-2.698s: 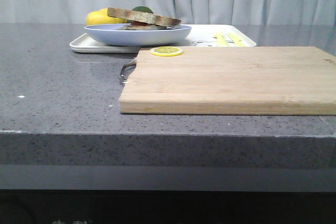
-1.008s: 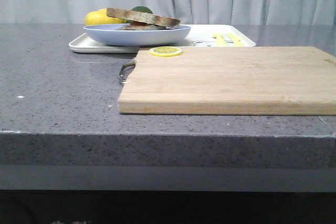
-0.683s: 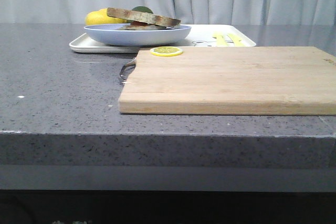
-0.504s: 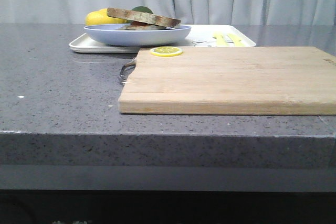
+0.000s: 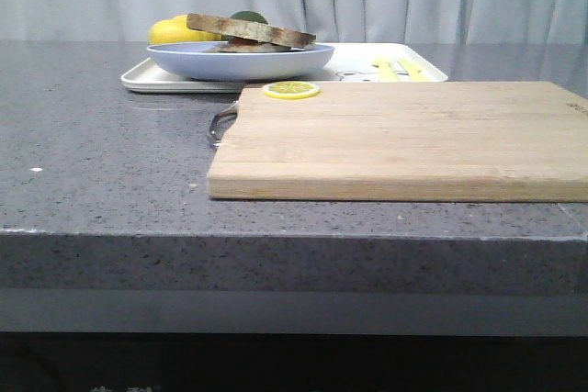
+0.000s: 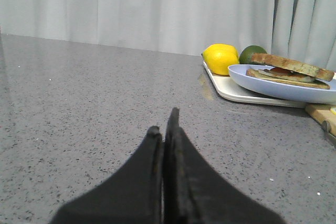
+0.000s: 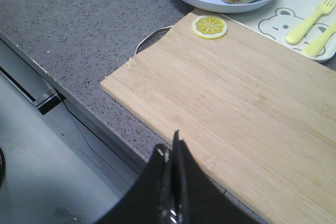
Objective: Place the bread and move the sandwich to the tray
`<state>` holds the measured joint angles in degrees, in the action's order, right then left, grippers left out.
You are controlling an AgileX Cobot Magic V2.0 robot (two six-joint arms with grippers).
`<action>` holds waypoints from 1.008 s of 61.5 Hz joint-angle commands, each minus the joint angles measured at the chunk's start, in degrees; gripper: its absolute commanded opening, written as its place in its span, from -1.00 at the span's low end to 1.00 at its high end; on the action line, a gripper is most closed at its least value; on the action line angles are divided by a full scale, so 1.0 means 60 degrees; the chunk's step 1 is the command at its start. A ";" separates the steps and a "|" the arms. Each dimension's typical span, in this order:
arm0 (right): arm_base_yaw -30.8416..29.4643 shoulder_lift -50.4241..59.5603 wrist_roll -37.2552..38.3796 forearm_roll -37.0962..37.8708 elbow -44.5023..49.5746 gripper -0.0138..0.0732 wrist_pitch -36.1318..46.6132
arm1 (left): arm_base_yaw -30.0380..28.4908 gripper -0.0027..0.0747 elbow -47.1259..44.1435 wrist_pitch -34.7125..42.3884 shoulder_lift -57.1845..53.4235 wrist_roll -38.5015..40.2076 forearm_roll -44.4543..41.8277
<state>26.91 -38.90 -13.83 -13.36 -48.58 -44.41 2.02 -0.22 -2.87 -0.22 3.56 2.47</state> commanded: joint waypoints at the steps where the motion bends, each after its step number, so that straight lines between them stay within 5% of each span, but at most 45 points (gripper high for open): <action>1: -0.0046 0.0022 -0.0023 -0.0129 -0.0234 -0.84 0.0590 | 0.0003 -0.98 -0.0018 0.0795 -0.0225 0.0129 -0.0003; 62: -0.0046 0.0022 -0.0023 -0.0129 -0.0234 -0.84 0.0590 | 0.0454 -0.98 -0.0018 0.0795 -0.0207 -0.0416 0.0110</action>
<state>26.91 -38.90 -13.83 -13.36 -48.58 -44.41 4.30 -0.22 -2.87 -0.22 1.23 2.69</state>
